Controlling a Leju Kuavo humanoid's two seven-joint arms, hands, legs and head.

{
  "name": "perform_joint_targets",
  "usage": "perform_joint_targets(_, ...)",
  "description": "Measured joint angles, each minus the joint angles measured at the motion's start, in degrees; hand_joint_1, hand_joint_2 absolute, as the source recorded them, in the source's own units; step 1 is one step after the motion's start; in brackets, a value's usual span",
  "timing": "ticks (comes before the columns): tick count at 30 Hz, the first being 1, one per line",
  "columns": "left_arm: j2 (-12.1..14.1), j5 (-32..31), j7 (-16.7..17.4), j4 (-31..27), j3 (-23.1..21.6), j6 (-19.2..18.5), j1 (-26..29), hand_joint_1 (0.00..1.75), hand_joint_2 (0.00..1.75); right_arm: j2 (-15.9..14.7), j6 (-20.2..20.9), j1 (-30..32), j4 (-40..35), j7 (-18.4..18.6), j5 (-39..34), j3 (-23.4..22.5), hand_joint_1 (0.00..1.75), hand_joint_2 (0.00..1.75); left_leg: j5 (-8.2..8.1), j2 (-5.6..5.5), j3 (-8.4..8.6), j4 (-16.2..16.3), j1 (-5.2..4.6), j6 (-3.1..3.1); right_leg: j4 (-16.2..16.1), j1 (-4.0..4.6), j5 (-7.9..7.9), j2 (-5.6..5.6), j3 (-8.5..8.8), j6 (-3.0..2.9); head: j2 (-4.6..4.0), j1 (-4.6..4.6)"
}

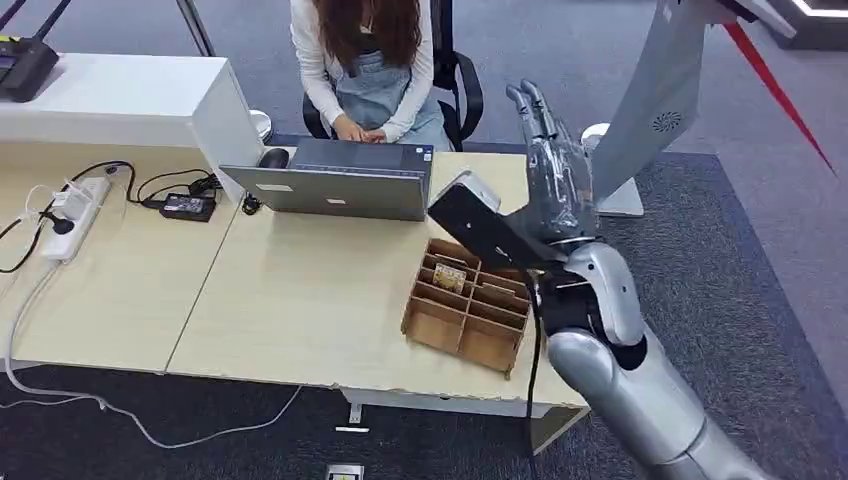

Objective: Pass the card to the sensor for recognition and then transmit it.

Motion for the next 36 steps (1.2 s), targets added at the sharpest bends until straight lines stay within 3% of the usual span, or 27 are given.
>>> perform_joint_targets(11, 0.0, 0.4, 0.0, 0.0, 0.3, 0.5, 0.0, 0.00, 0.00, -2.4, 2.1, 5.5, -3.9, 0.1, 4.0, 0.2, 0.00, 1.75, 0.00, 0.00, -0.02, 0.0, 0.00, 0.00, 0.0, 0.01, 0.00, 0.00, 0.01, 0.00, 0.00, 0.00)
perform_joint_targets(27, 0.0, 0.4, 0.0, 0.0, 0.3, 0.5, -0.1, 0.00, 0.00, -3.3, 2.1, 6.5, -5.2, 0.1, 4.1, 0.2, 0.00, 1.75, 0.00, 0.00, -0.01, 0.0, 0.00, 0.00, 0.0, 0.01, 0.00, 0.00, 0.01, 0.00, 0.00, 0.00)
perform_joint_targets(28, 0.0, 0.4, 0.0, 0.0, 0.3, 0.5, -0.1, 0.00, 0.00, -3.3, 2.1, 6.5, -5.3, 0.1, 4.1, 0.2, 0.61, 1.75, 0.00, 0.00, -0.02, 0.0, 0.00, 0.00, 0.0, 0.01, 0.00, 0.00, 0.01, 0.00, 0.00, 0.00)
perform_joint_targets(30, 0.0, 0.4, 0.0, 0.0, 0.3, 0.5, -0.1, 0.00, 0.00, -3.3, 2.2, 6.5, -5.3, 0.1, 4.1, 0.2, 0.61, 1.75, 0.00, 0.00, -0.03, 0.0, 0.00, 0.00, 0.0, 0.00, 0.00, 0.00, 0.02, 0.00, 0.00, 0.00)
perform_joint_targets(32, 0.0, 1.1, -0.2, 0.0, 0.4, 0.2, -0.1, 0.00, 0.00, -3.2, 4.8, 6.6, -4.8, 0.1, 5.9, 0.5, 0.91, 1.75, 0.00, 0.00, -0.03, 0.0, 0.00, 0.00, 0.0, 0.01, 0.00, 0.00, 0.03, 0.00, 0.00, 0.00)
perform_joint_targets(33, 0.0, 1.3, -0.2, 0.0, 0.5, 0.0, -0.1, 0.00, 0.00, -3.0, 5.5, 6.9, -4.1, -0.1, 6.7, 0.8, 0.93, 1.75, 0.00, -0.01, -0.04, 0.0, 0.01, 0.00, 0.0, 0.01, 0.00, 0.00, 0.04, 0.00, 0.00, 0.00)
perform_joint_targets(34, 0.0, 1.5, -0.3, 0.0, 0.7, 0.0, -0.1, 0.00, 0.00, -2.8, 5.3, 7.4, -3.2, -0.5, 7.5, 1.1, 1.17, 1.75, 0.00, -0.04, -0.05, 0.0, 0.01, 0.00, 0.0, 0.01, -0.01, -0.01, 0.03, 0.01, 0.00, 0.00)
perform_joint_targets(36, 0.0, 1.6, -0.3, 0.0, 1.0, -0.1, -0.1, 0.00, 0.00, -2.2, 4.7, 8.0, -1.3, -1.0, 8.2, 1.7, 1.19, 1.75, 0.00, -0.06, -0.06, 0.0, 0.01, 0.00, 0.0, 0.01, 0.00, -0.02, 0.03, 0.01, 0.00, 0.00)
